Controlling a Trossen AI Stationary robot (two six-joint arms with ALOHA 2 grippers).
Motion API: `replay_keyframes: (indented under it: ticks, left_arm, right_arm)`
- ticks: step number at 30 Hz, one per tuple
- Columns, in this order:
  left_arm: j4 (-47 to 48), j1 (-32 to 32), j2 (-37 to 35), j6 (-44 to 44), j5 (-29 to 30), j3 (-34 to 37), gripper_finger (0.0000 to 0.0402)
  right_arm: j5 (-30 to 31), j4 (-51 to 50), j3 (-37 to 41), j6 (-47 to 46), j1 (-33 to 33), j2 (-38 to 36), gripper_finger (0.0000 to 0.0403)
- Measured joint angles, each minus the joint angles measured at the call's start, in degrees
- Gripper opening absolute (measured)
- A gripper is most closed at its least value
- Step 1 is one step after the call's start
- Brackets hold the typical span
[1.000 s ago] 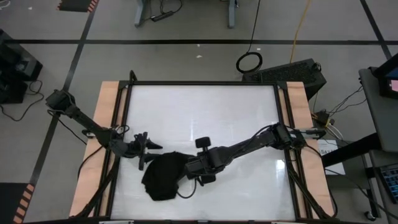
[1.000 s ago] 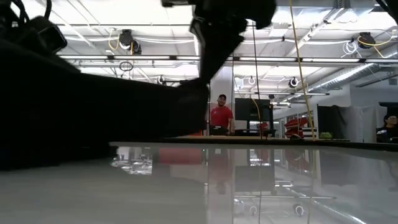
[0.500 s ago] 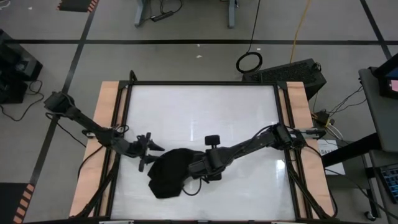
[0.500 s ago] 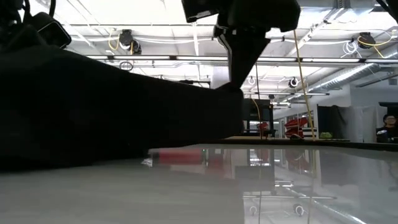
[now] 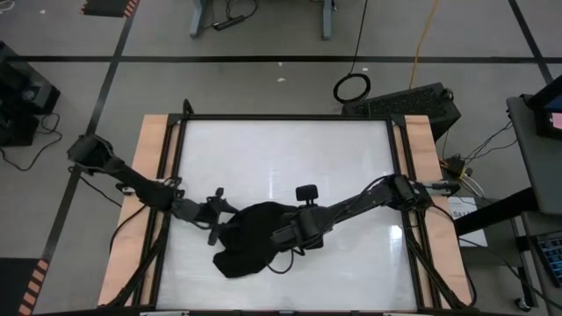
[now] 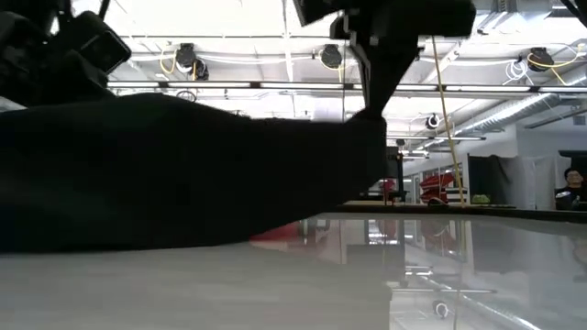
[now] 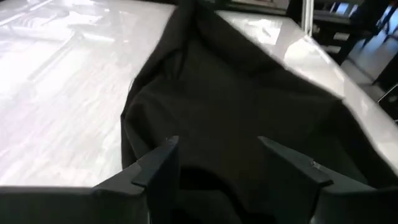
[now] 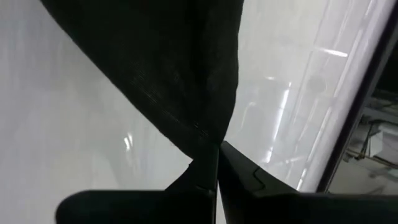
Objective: Roll napkin
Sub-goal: Roll the black napkin
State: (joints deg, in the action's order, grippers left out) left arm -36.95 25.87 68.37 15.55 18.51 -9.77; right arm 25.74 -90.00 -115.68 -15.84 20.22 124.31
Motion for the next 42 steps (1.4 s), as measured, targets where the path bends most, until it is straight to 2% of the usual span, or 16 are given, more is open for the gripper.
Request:
replay_keyframes:
  ticks: [9,15,19,25,29,35,39,42]
  left_arm:
    - [0.09,-6.71,6.78,-1.18,-6.84,-2.56,0.0212]
    - [0.00,-10.36,10.26,-1.17,-5.23,-4.06,0.0212]
    - [-2.56,-13.61,12.32,-3.07,-4.01,-6.83,0.0212]
    - [-6.60,-17.46,19.46,-9.55,-14.29,-16.27,0.0212]
    - [-6.16,-18.80,26.27,-12.84,-17.80,-24.63,0.0212]
    - [2.52,-22.44,33.17,-17.71,-17.30,-35.19,0.0212]
    - [9.41,-26.23,37.34,-17.75,-24.44,-40.41,0.0212]
    - [14.50,-28.58,40.58,-17.56,-25.58,-43.00,0.0212]
  right_arm:
    - [1.42,-0.04,0.00,1.38,-0.45,-9.60,0.0000]
    - [-1.80,0.01,-0.02,1.43,-0.49,-15.50,0.0000]
    - [-3.65,0.04,0.42,2.47,-0.18,-16.56,0.0000]
    - [-5.14,3.29,6.07,4.14,0.10,-16.50,0.0000]
    - [-6.06,4.94,10.86,4.25,0.09,-16.42,0.0000]
    - [-10.11,5.73,16.39,2.07,1.62,-16.39,0.0000]
    - [-11.36,6.43,18.35,0.44,3.58,-16.39,0.0000]
    - [-11.32,7.29,18.56,-1.23,4.84,-16.42,0.0000]
